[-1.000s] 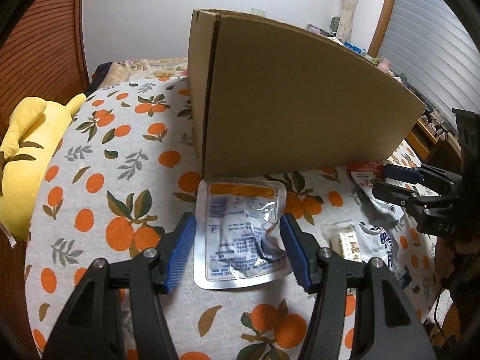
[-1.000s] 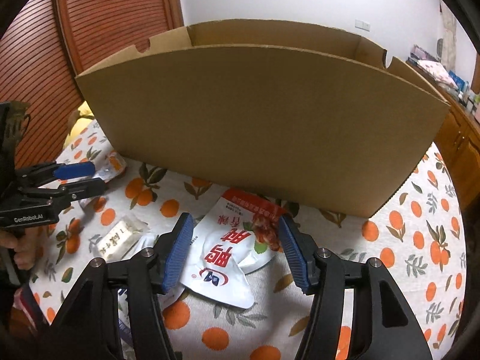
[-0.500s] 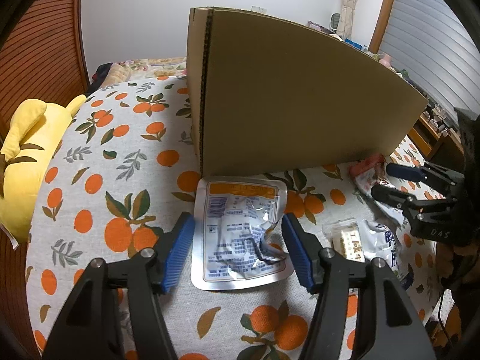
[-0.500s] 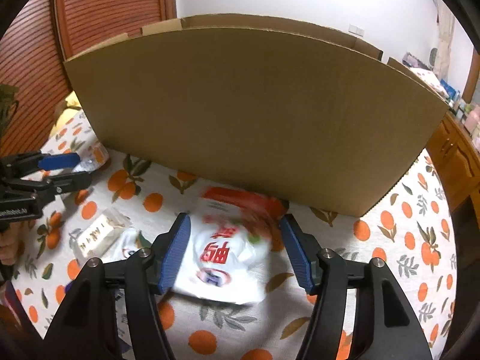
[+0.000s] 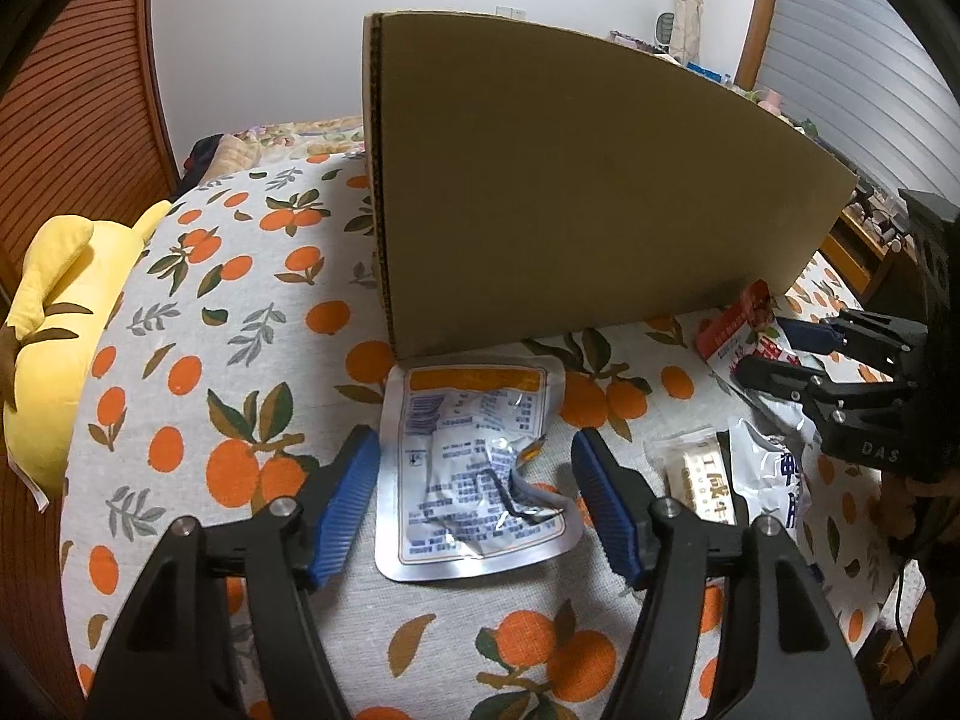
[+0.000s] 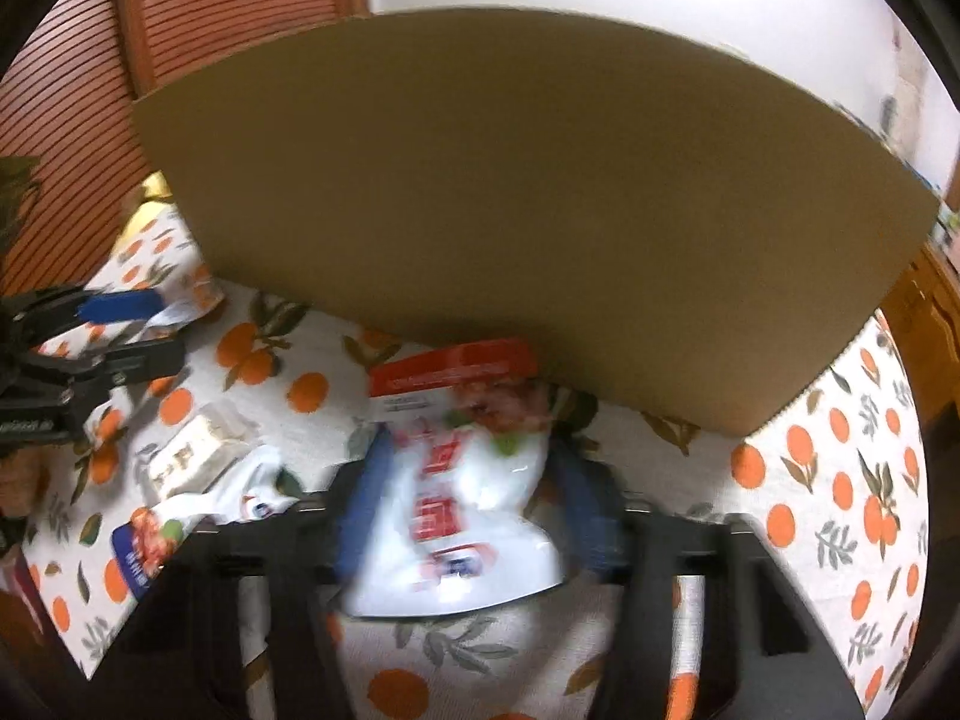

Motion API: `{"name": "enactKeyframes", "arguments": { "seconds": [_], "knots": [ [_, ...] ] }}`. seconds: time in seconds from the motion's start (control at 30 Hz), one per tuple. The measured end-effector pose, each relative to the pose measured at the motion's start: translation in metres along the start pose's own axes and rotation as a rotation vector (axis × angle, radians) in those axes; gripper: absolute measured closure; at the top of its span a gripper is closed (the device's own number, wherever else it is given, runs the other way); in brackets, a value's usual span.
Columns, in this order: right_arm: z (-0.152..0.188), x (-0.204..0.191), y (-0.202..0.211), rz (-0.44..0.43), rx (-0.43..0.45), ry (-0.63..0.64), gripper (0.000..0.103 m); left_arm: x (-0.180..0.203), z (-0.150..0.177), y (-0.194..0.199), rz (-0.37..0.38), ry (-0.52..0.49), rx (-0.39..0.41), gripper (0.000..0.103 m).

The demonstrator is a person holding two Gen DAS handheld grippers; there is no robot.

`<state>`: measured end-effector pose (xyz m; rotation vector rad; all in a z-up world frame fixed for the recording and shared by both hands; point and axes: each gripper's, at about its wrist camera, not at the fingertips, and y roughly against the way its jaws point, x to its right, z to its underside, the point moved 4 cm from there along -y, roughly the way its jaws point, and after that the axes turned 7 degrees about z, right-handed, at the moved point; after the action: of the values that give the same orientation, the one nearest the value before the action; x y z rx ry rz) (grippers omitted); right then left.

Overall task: Organize snacks
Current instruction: 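Lower the left tool to the foil sachet while the right tool grasps the white duck-neck packet, then grasp the foil sachet with the left tool while the right tool lifts the duck-neck packet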

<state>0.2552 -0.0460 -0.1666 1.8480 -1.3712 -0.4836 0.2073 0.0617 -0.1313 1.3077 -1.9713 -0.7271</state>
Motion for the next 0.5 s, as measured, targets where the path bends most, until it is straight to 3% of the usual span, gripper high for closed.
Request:
{"name": "enactKeyframes", "arguments": {
  "seconds": [0.13,0.5],
  "knots": [
    [0.003,0.006,0.008,-0.037,0.001,-0.019,0.069,-0.001,0.0,0.001,-0.002,0.004,0.002,0.036],
    [0.022,0.014,0.02,-0.05,0.005,-0.047,0.07,-0.014,-0.005,0.011,0.015,0.02,0.001,0.036]
  ]
}}
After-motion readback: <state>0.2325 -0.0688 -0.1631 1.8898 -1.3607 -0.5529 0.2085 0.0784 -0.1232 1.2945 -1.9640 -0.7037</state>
